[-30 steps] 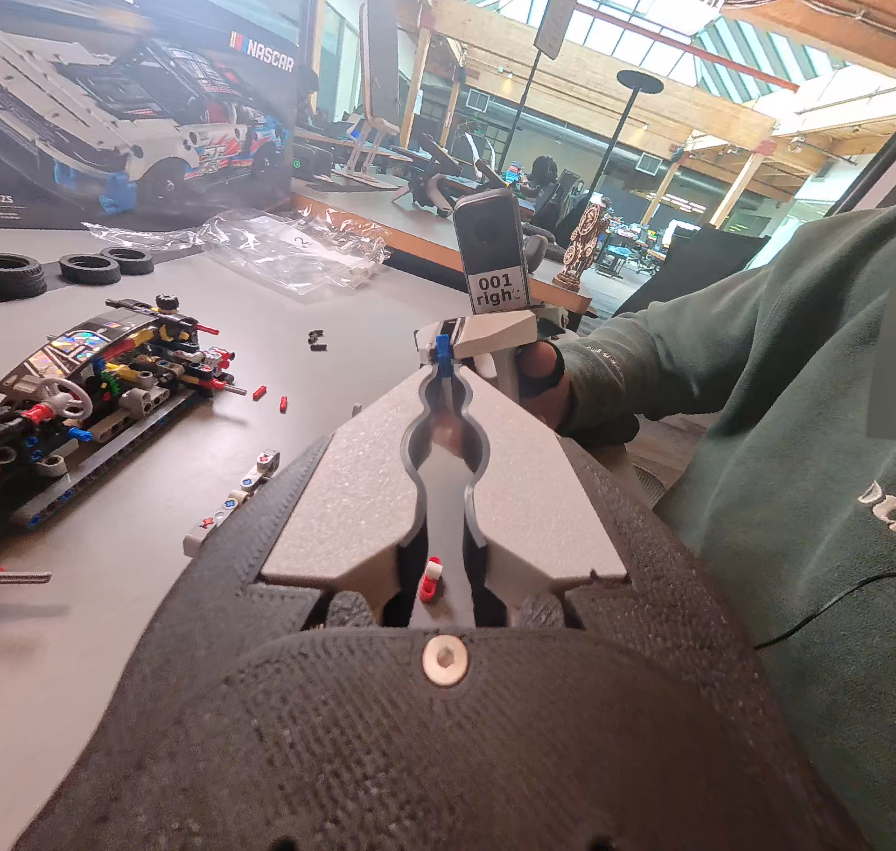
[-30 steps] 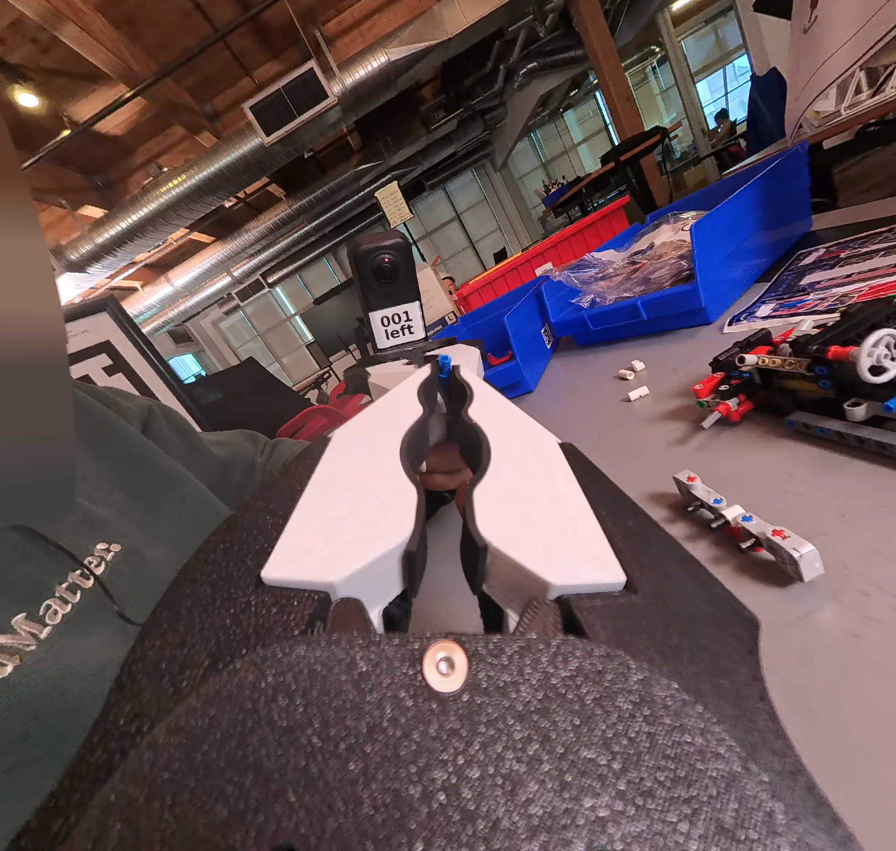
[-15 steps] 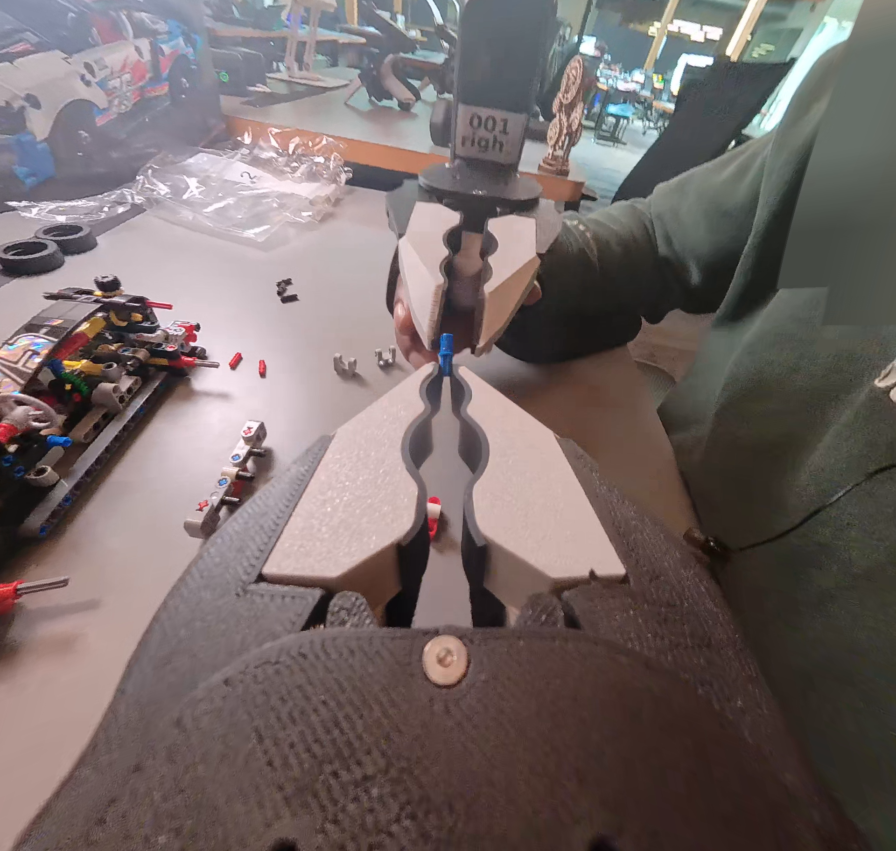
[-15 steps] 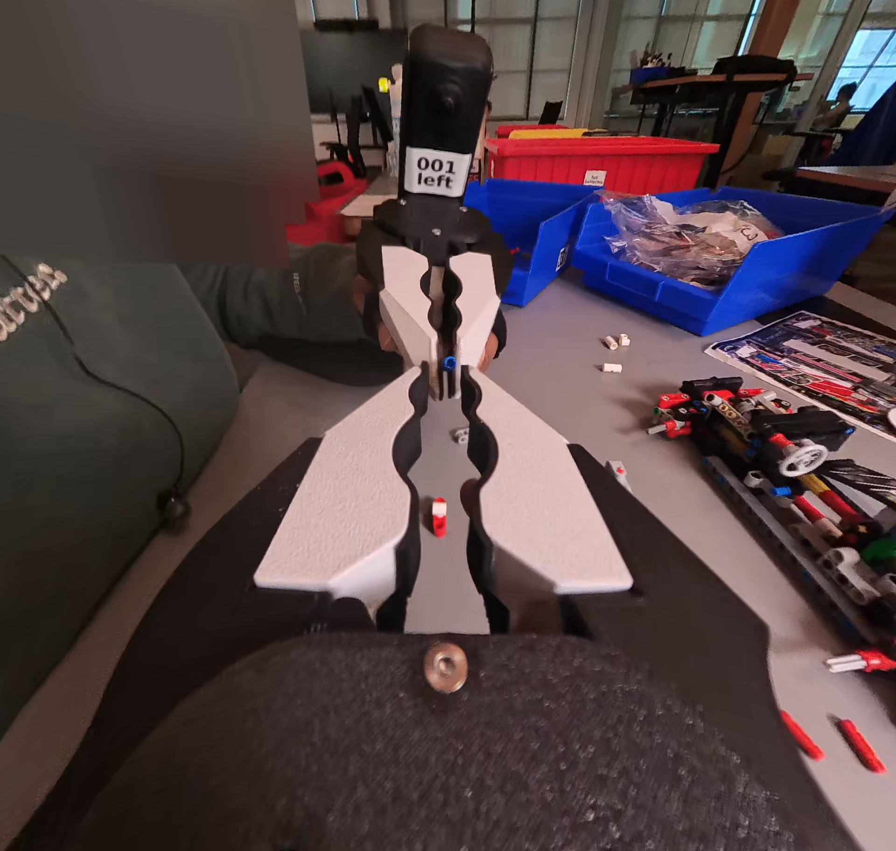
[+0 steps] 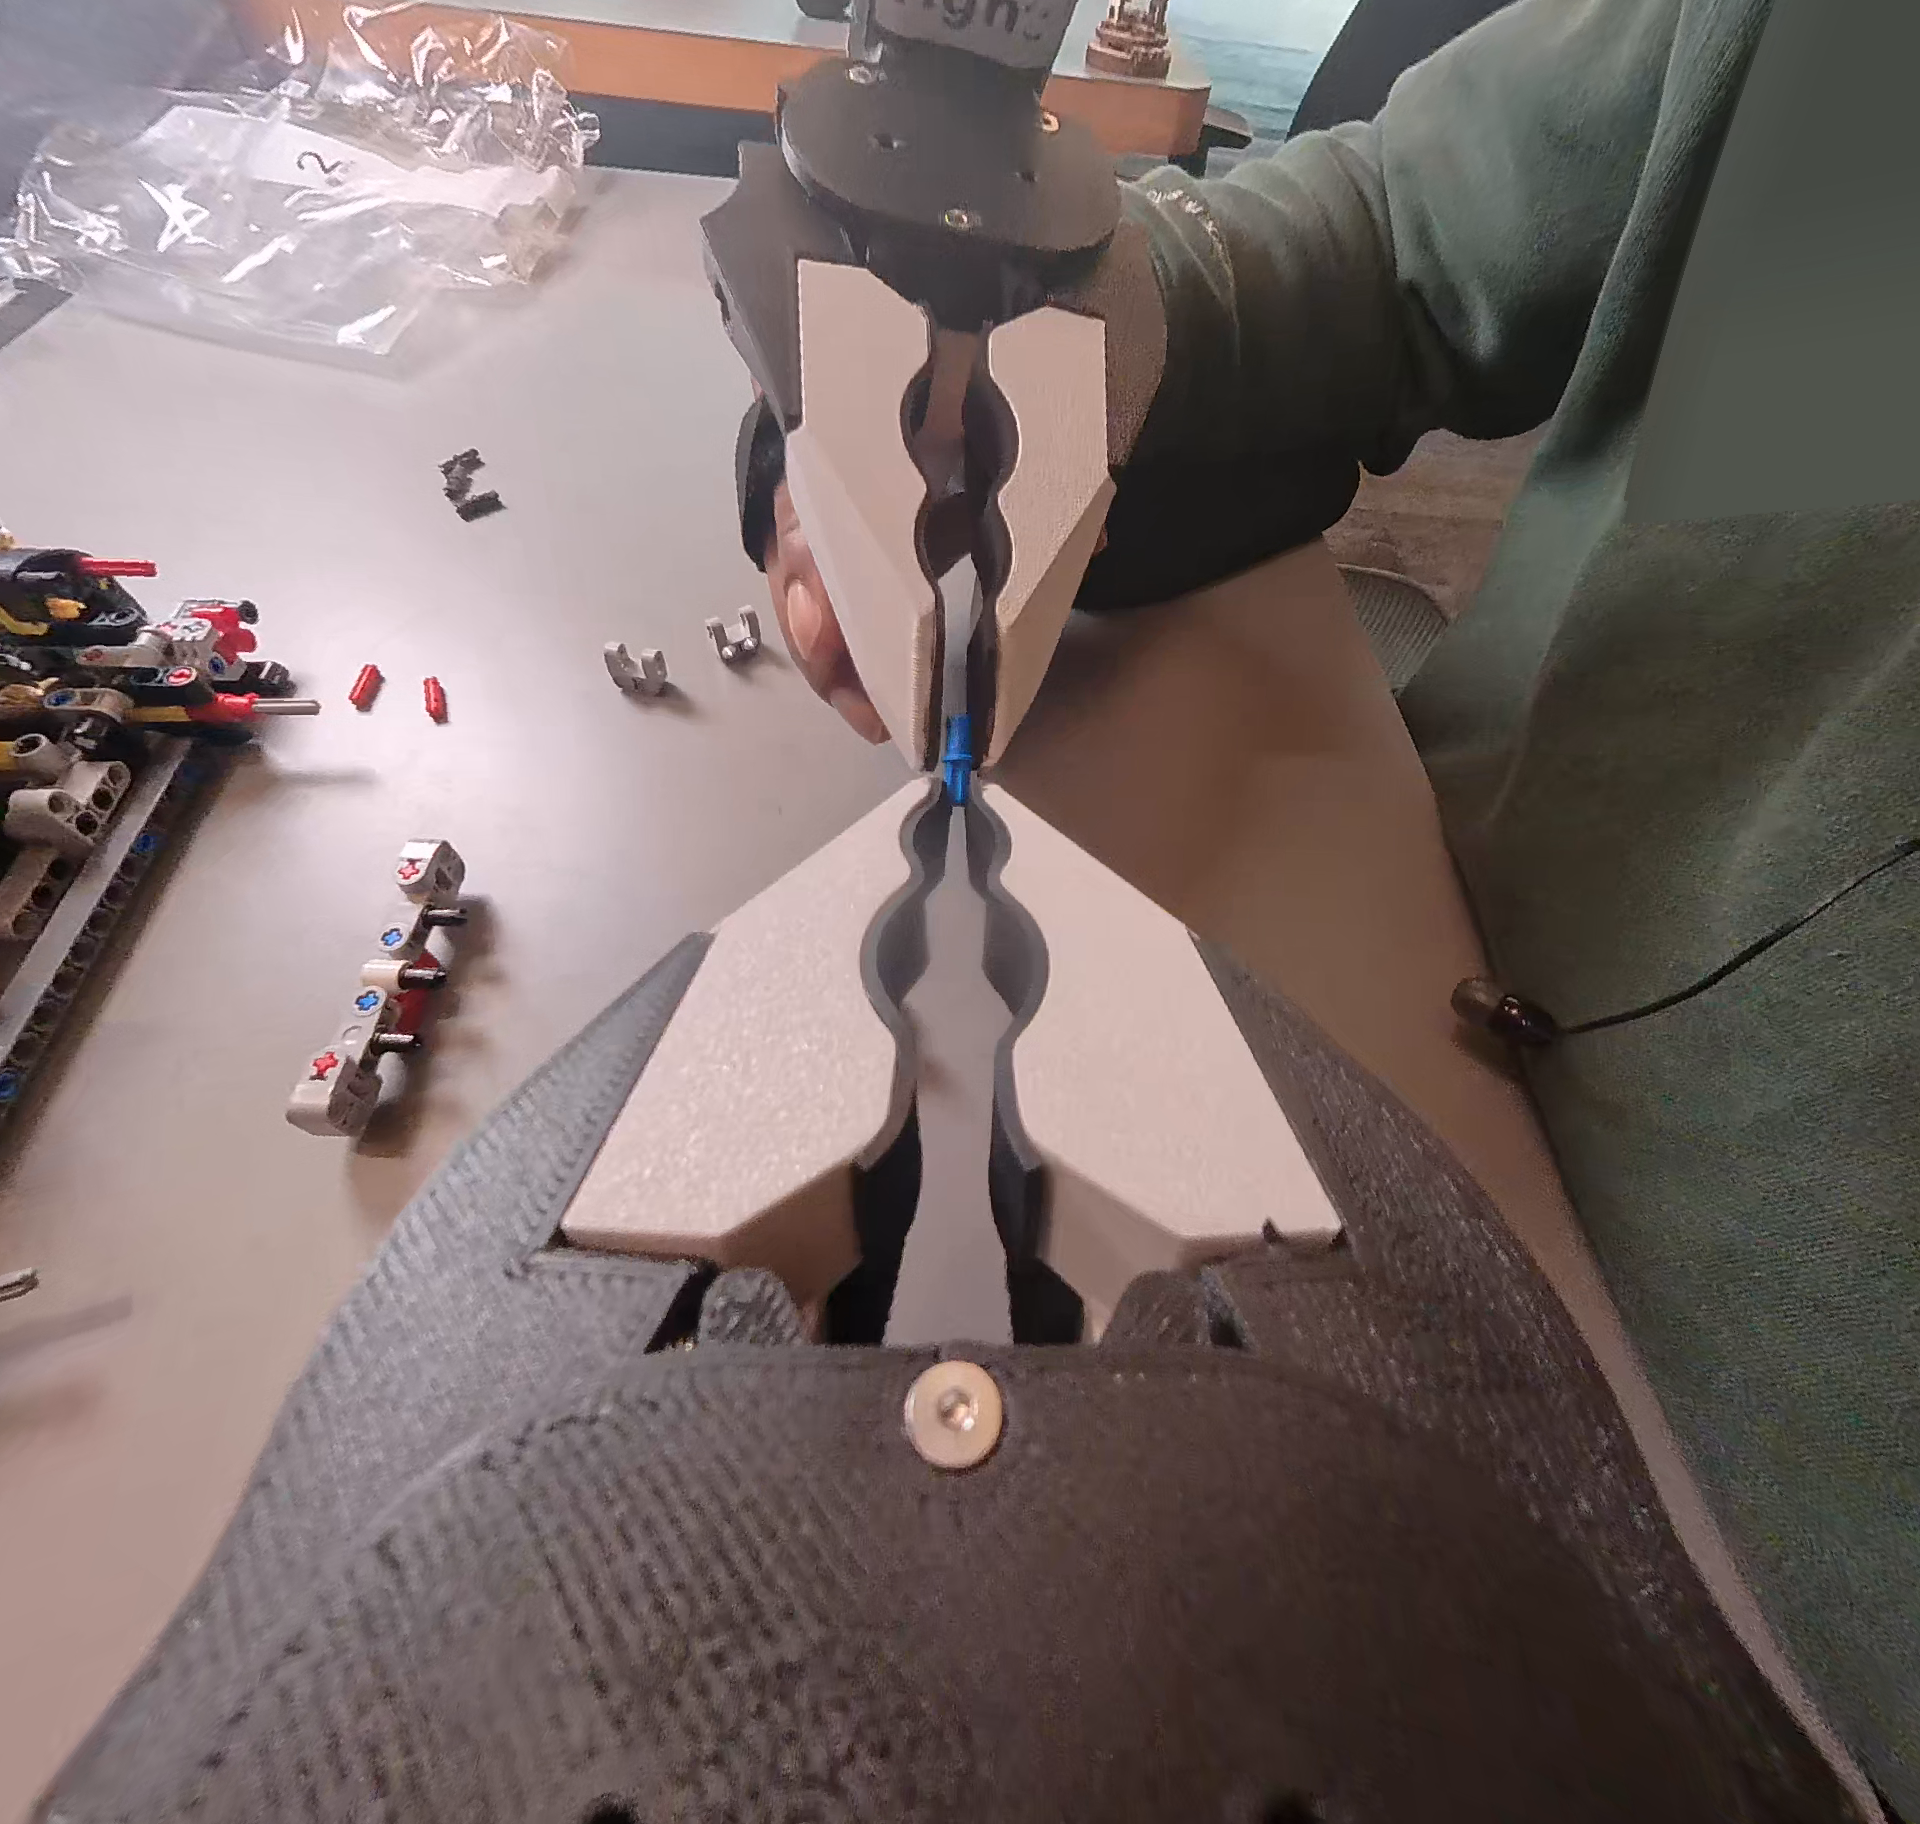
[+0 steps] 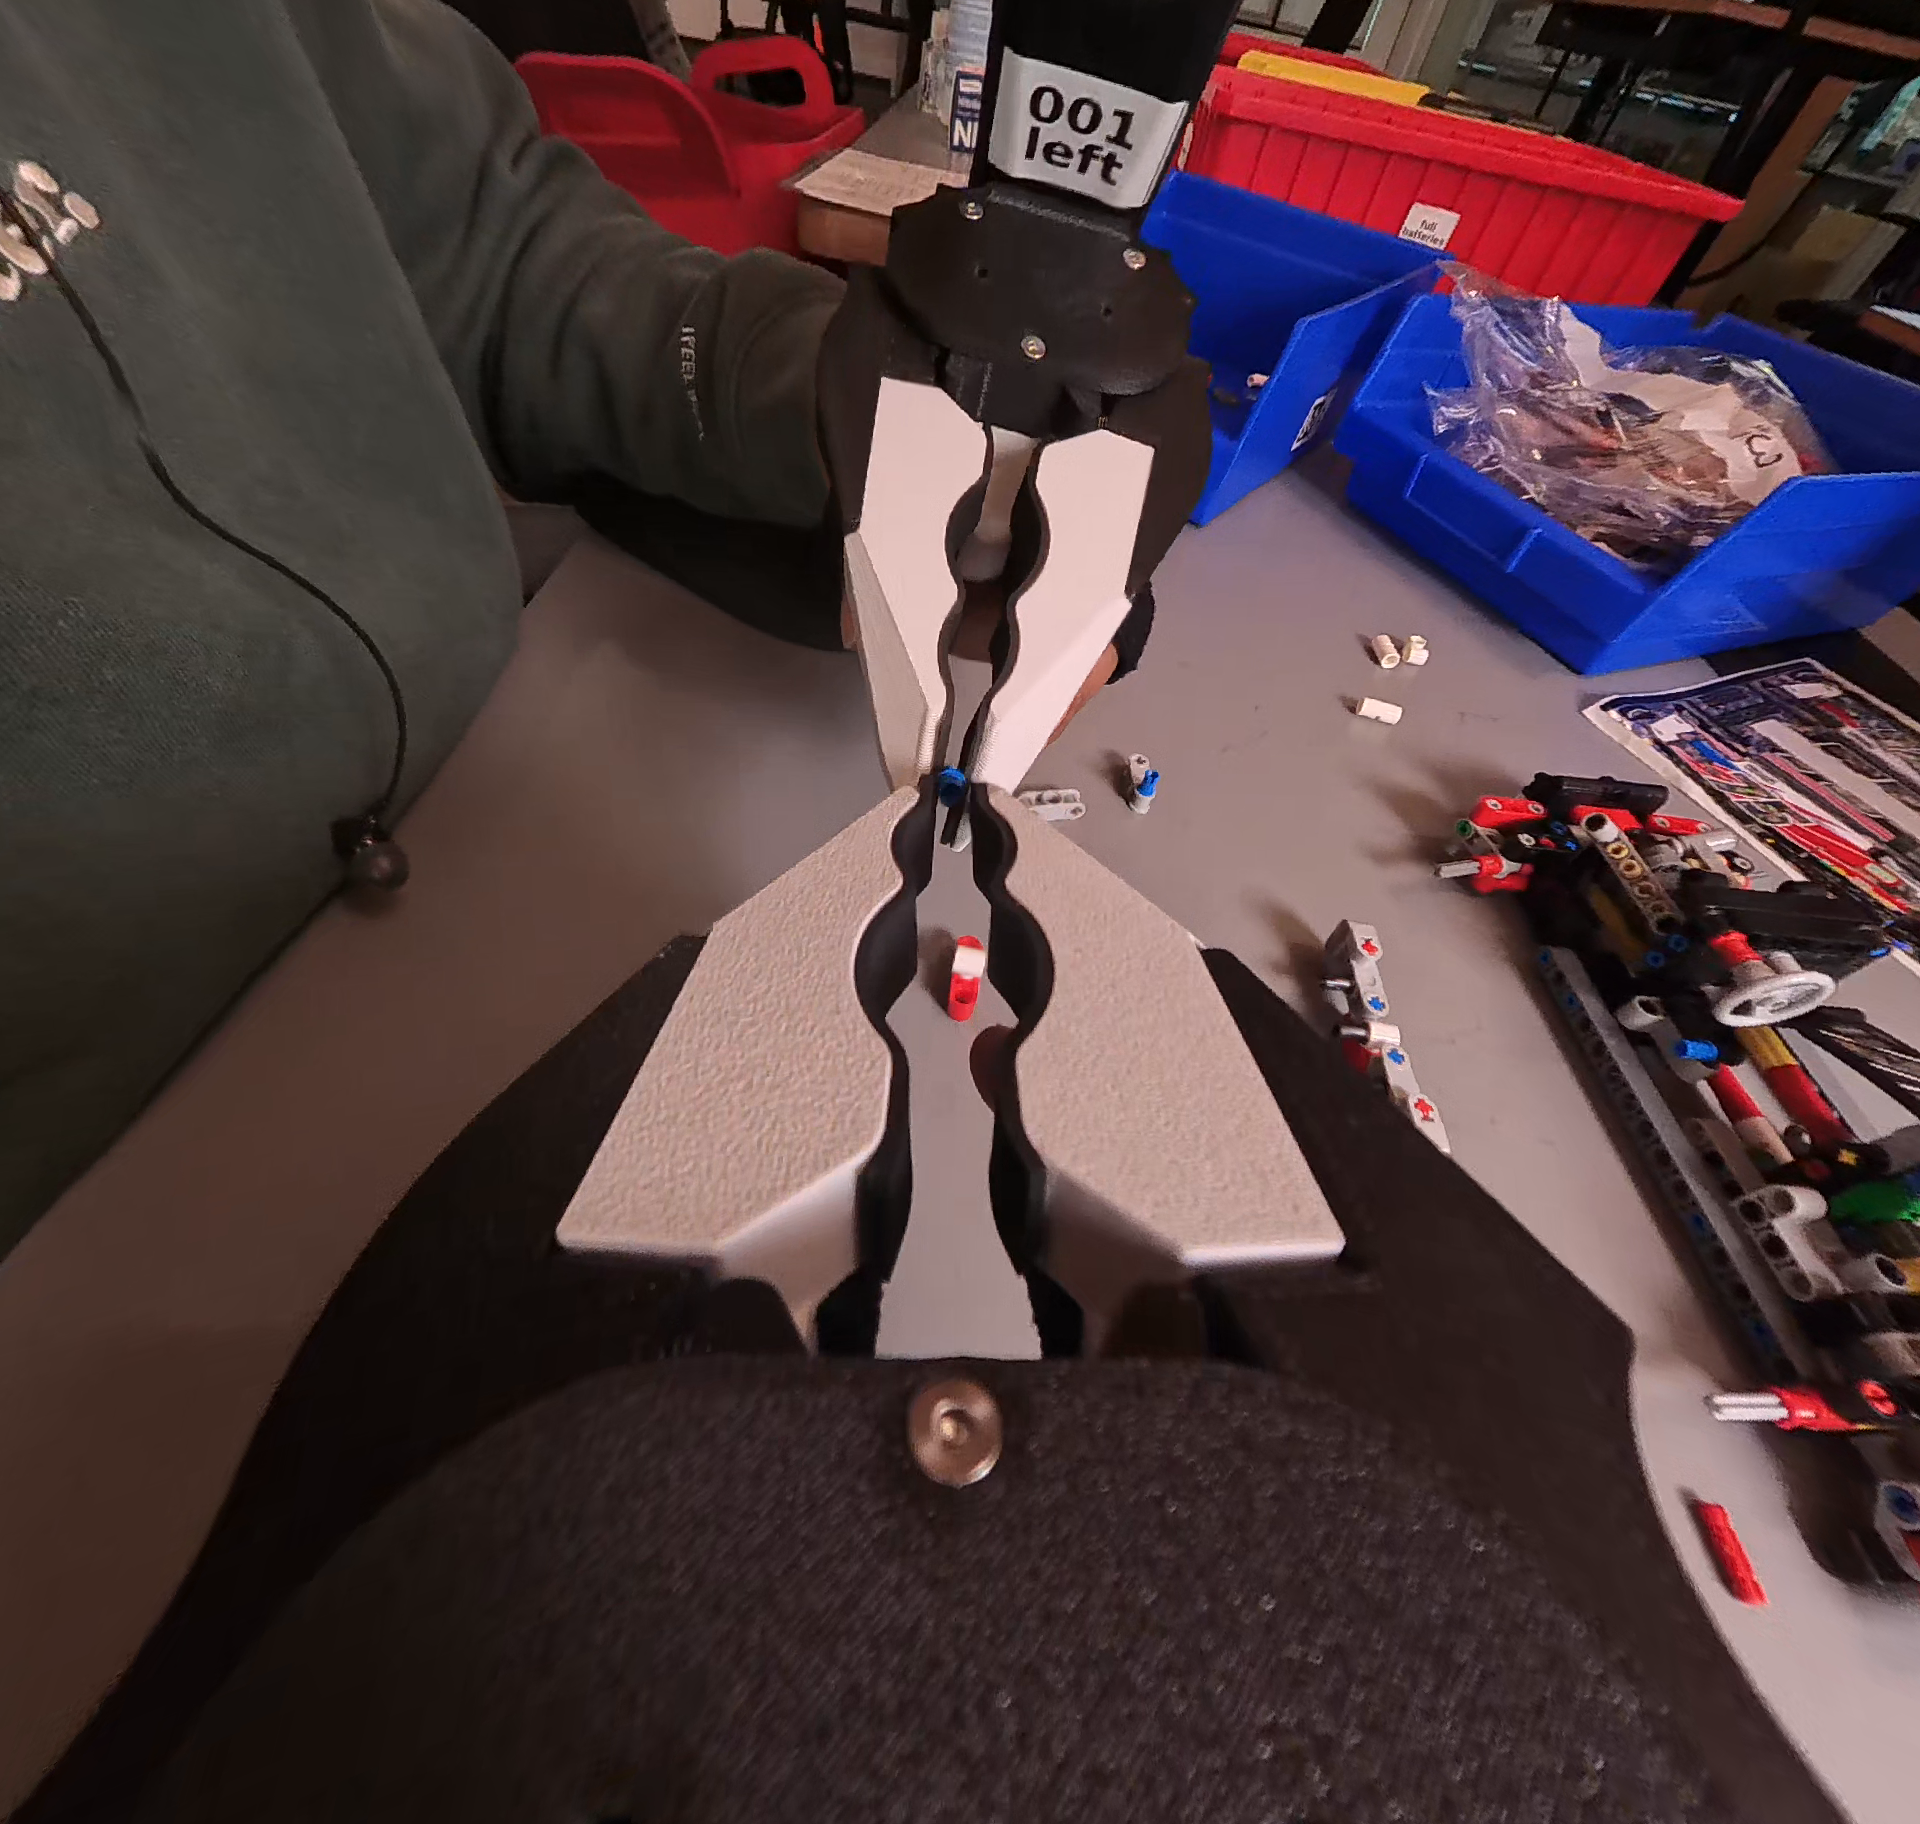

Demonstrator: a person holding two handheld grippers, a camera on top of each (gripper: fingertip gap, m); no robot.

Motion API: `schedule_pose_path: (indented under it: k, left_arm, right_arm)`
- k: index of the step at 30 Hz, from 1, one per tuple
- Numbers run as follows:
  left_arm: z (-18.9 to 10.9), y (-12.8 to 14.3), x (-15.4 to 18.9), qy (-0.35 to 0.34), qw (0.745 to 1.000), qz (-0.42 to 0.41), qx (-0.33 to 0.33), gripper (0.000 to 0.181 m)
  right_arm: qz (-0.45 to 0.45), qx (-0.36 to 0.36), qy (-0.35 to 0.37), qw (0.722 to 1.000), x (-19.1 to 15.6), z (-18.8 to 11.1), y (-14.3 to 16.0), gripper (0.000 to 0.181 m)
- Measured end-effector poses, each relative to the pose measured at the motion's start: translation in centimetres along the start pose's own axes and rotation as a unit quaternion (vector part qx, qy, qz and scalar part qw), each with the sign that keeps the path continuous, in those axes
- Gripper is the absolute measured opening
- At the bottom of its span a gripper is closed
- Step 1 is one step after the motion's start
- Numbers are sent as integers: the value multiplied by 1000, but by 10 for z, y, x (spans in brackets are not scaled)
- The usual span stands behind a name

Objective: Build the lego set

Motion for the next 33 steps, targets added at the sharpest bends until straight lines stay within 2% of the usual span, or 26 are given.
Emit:
schedule_pose_path:
  k: [14, 17, 19, 21, 25, 28, 33]
  left_arm:
    - [1, 7, 2, 19, 1000, -13, -18, 2]
    - [-19, 5, -10, -8, 1000, -4, -10, 17]
    - [-41, 16, -21, -18, 999, -7, -30, 20]
    - [-59, 40, -30, -31, 996, -12, -80, 23]
    - [-67, 79, -33, -24, 987, -28, -159, 26]
    - [-60, 87, -32, -19, 981, -14, -190, 27]
    - [-53, 86, -30, -21, 980, -4, -196, 21]
  right_arm:
    - [-15, -22, -6, 1000, -3, 4, 7, 3]
    - [-6, -22, -5, 1000, 1, 0, 7, 3]
    - [0, -24, 1, 1000, 5, -5, 7, 3]
    - [5, -29, 6, 1000, 9, -10, 7, 3]
    - [24, -32, 12, 999, 16, -19, 10, 3]
    - [26, -37, 15, 999, 18, -21, 13, 3]
    - [26, -40, 14, 999, 17, -21, 15, 3]
Point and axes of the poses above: each gripper's, where its closed fingertips meet, z out along the fingers, y out of its underside, x = y × z across the jaws, the point moved 5 cm from there along -z, back along the fingers, and after that the axes turned 6 degrees about z, right-handed, at the moved point
